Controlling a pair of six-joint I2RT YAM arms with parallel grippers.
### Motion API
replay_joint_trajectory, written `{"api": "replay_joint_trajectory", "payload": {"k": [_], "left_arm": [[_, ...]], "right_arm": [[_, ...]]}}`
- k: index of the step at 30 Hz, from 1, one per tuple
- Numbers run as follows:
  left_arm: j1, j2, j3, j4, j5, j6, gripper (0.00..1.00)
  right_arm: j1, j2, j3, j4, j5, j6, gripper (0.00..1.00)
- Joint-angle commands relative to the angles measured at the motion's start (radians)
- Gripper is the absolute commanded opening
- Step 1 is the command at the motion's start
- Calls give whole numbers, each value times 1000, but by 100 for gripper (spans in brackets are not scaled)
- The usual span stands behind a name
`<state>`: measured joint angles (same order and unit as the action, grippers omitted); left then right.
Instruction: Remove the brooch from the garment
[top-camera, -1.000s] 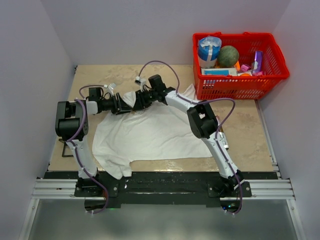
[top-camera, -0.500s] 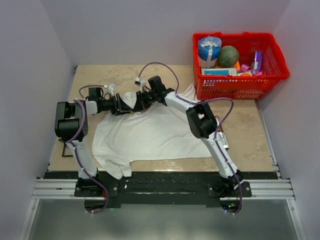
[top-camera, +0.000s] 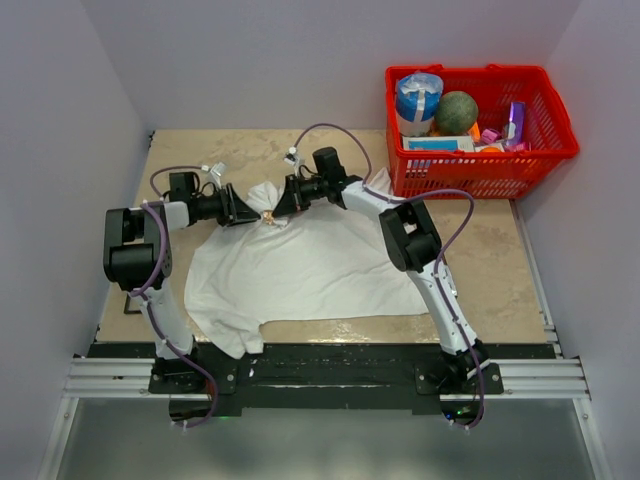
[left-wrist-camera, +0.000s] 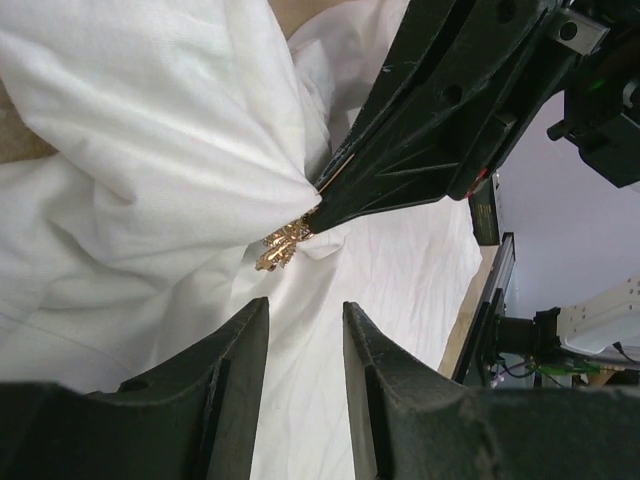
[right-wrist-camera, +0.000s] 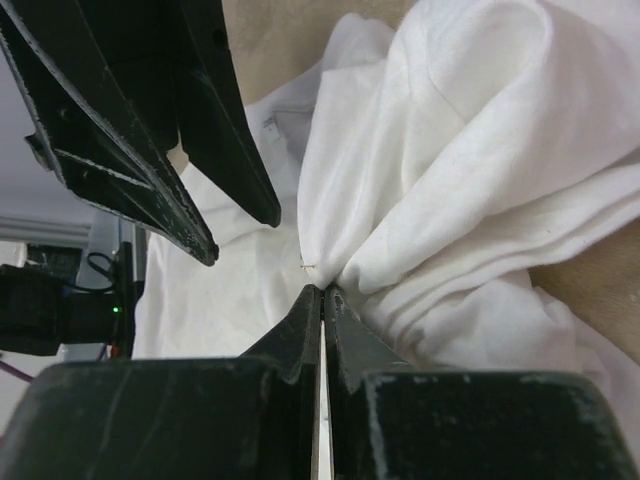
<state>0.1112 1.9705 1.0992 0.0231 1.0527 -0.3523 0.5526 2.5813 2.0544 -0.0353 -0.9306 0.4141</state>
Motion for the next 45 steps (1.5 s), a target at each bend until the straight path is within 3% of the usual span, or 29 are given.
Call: {"api": "replay_joint_trajectory", "payload": {"k": [1, 9, 14, 25, 28, 29, 33, 39, 45], "left_arm": [[1, 10, 14, 60, 69, -2, 40], [-21, 57, 53, 83, 70, -10, 43], [-30, 87, 80, 127, 96, -54, 39], [-33, 82, 57, 166, 135, -80, 3], [-33, 77, 59, 137, 121, -64, 0], [-33, 77, 65, 109, 101, -48, 0], [-27, 38, 80, -104, 8, 47, 0], [2, -36, 44, -256, 13, 114, 0], [24, -90, 15, -386, -26, 191, 0]], "right_arm": [[1, -26, -10, 120, -100, 81, 0], [1, -26, -22, 144, -126, 106, 0], [1, -29, -28, 133, -117, 100, 0], [3, -27, -27, 103, -94, 81, 2], [1, -32, -19, 75, -67, 66, 23], [-2, -33, -19, 69, -60, 60, 35], [-16, -52, -25, 61, -85, 19, 52], [-51, -76, -42, 124, -160, 40, 59], [-60, -73, 1, -21, -32, -78, 61]]}}
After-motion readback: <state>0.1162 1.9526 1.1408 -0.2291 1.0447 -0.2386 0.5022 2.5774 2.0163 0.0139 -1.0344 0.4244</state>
